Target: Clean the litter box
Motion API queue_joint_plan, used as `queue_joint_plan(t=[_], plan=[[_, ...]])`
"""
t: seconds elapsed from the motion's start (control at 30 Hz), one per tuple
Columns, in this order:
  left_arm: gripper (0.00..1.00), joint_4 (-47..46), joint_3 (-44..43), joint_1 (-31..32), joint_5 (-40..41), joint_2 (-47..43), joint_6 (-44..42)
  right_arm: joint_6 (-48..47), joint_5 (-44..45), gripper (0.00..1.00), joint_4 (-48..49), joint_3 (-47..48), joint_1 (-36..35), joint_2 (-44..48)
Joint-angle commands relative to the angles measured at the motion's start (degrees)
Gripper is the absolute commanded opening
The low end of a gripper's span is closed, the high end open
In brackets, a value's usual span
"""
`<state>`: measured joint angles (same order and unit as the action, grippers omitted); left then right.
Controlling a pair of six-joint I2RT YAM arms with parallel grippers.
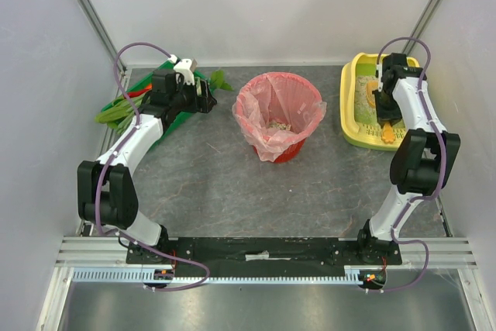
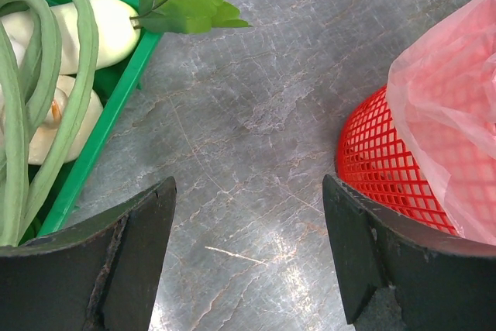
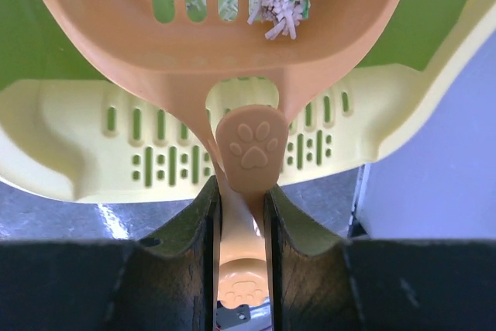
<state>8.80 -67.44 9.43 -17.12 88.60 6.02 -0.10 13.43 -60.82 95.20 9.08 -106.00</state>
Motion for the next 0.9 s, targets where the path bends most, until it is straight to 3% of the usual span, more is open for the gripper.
queue_joint_plan(t=[0.0,0.1,0.2,0.3,0.37,0.5,0.57,0.63,0.7,0.77,0.87], plan=[[0.83,-2.9,-1.5,-0.3,-2.0,0.4,-0.7,-1.7,6.3,0.0,-5.9,3.8,1.4,0.3],[0.83,-3.4,-1.1,-0.3,-2.0,0.5,-0.1,-3.5,11.7,0.0,-7.2,4.2,-2.5,0.2],[0.83,-4.0,-0.8,-0.3,-2.3,0.6,0.1,-0.2,16.0,0.0,-7.0,3.8,-1.4,-0.5],[0.83,-4.1,-0.3,-0.3,-2.2,0.4,0.0,-2.6,14.3,0.0,-8.8,5.9,-4.2,-1.4],[0.83,-4.1,0.1,-0.3,-2.0,0.2,0.0,-1.8,19.0,0.0,-8.2,5.2,-4.9,-1.3],[0.83,-4.0,0.7,-0.4,-1.6,-0.4,-0.7,-2.4,17.1,0.0,-9.1,5.4,-6.3,-1.9],[0.83,-4.0,1.0,-0.5,-1.4,-0.7,-0.8,-1.1,20.8,0.0,-8.0,3.8,-6.0,-1.7],[0.83,-4.1,1.2,-0.6,-1.5,-0.7,-0.9,1.5,19.2,0.0,-8.2,3.9,-3.6,-2.4],[0.83,-4.1,1.3,-0.6,-1.4,-0.8,-0.9,0.5,14.6,0.0,-8.4,4.1,-5.6,-2.2],[0.83,-4.1,1.3,-0.6,-1.5,-0.9,-0.8,-0.1,19.8,0.0,-6.3,2.1,-7.3,-1.1],[0.83,-4.3,1.3,-0.6,-1.6,-0.9,-0.7,3.6,17.4,0.0,-7.6,2.0,-3.4,-2.6]])
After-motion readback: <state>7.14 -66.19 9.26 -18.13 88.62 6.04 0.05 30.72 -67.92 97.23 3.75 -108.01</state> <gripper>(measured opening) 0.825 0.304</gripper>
